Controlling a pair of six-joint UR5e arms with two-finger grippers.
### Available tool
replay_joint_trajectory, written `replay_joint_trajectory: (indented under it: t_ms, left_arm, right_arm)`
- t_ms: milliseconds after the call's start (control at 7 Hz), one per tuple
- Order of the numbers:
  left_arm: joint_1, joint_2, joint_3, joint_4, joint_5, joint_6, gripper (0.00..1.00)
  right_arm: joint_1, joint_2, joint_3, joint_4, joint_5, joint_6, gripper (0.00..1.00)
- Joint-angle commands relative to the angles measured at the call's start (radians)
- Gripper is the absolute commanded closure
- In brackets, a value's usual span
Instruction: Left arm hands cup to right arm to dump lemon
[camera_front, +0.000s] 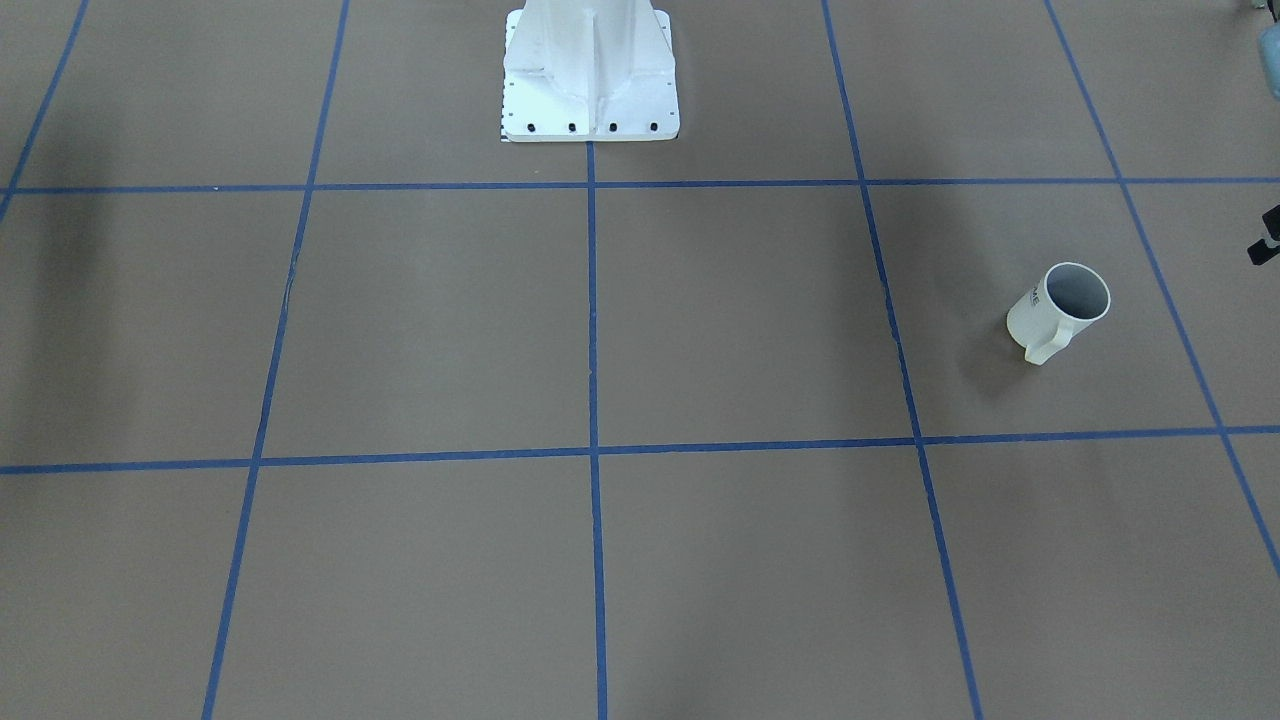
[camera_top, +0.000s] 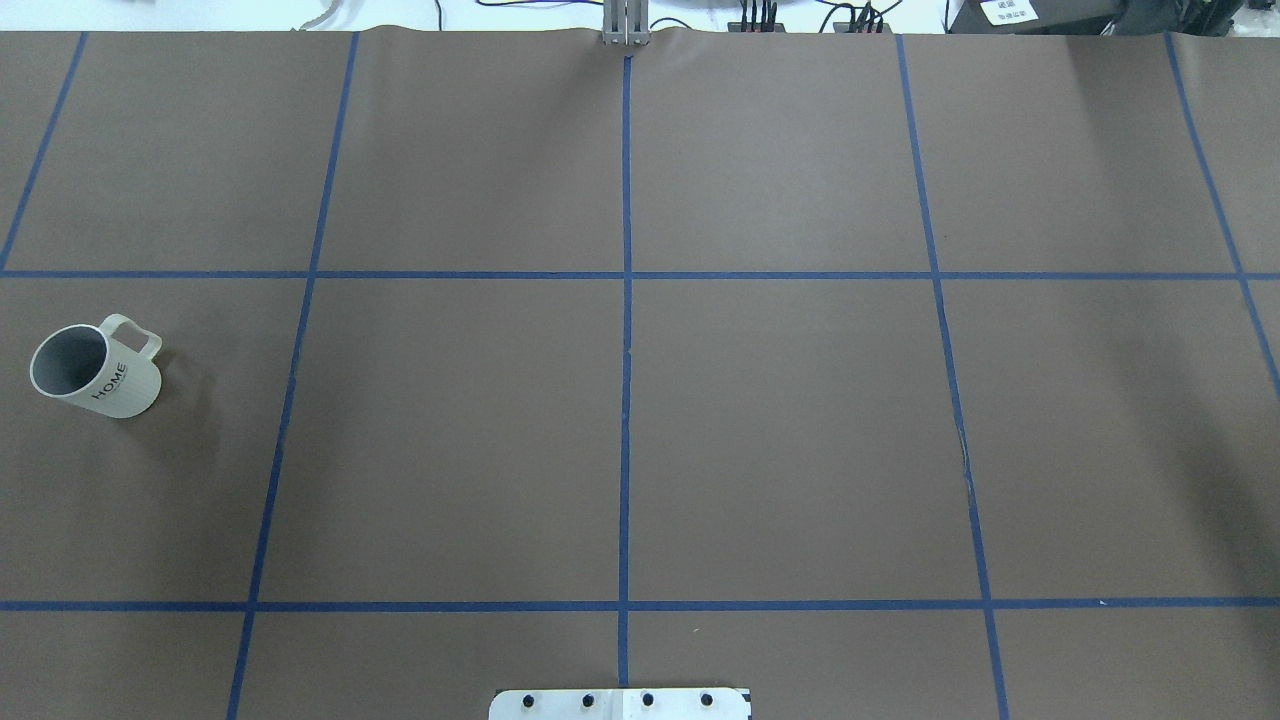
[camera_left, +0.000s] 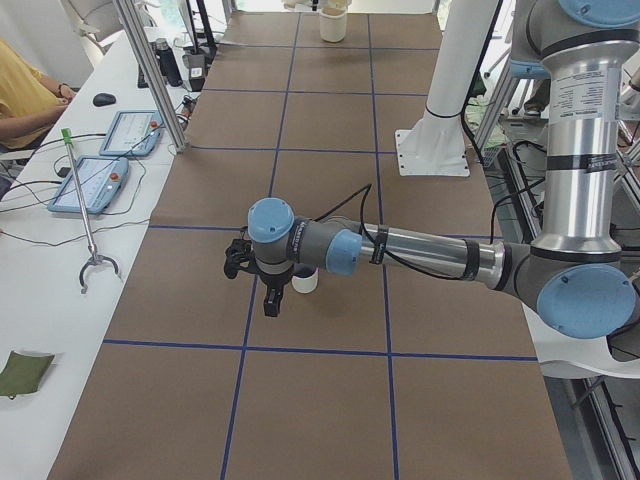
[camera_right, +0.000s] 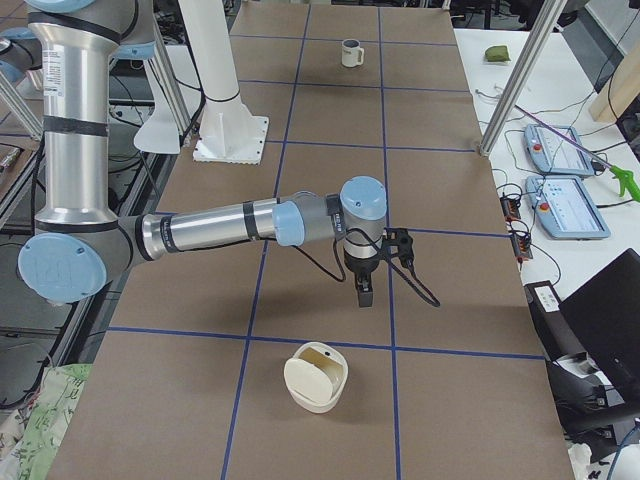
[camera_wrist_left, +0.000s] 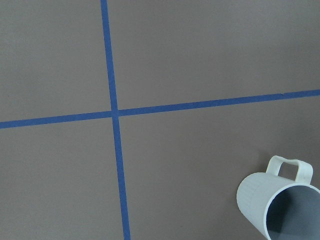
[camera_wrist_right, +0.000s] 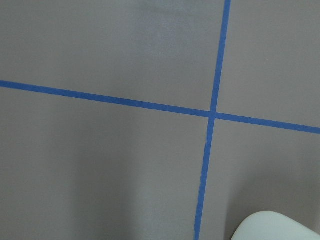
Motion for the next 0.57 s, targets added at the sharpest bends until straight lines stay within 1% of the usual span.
replay_joint_trajectory:
  t_ms: [0, 143, 286, 429]
  left_arm:
    - [0.002, -0.002, 0.006, 0.001, 0.001, 0.0, 0.0]
    - [0.002, 0.003, 0.0, 0.001, 0.001, 0.001, 0.0]
    - [0.003, 0.001, -0.006, 0.001, 0.001, 0.004, 0.0]
    - [0.009, -0.011, 0.006, 0.001, 0.028, 0.009, 0.0]
  right_arm:
    - [-0.008, 0.036, 0.006, -0.077, 0.009, 0.001, 0.0]
    - [-0.005, 0.031, 0.018, -0.088, 0.01, 0.0, 0.0]
    - [0.001, 0.016, 0.058, -0.087, 0.01, 0.001, 0.0]
    - [0.006, 0.011, 0.067, -0.09, 0.021, 0.0, 0.0]
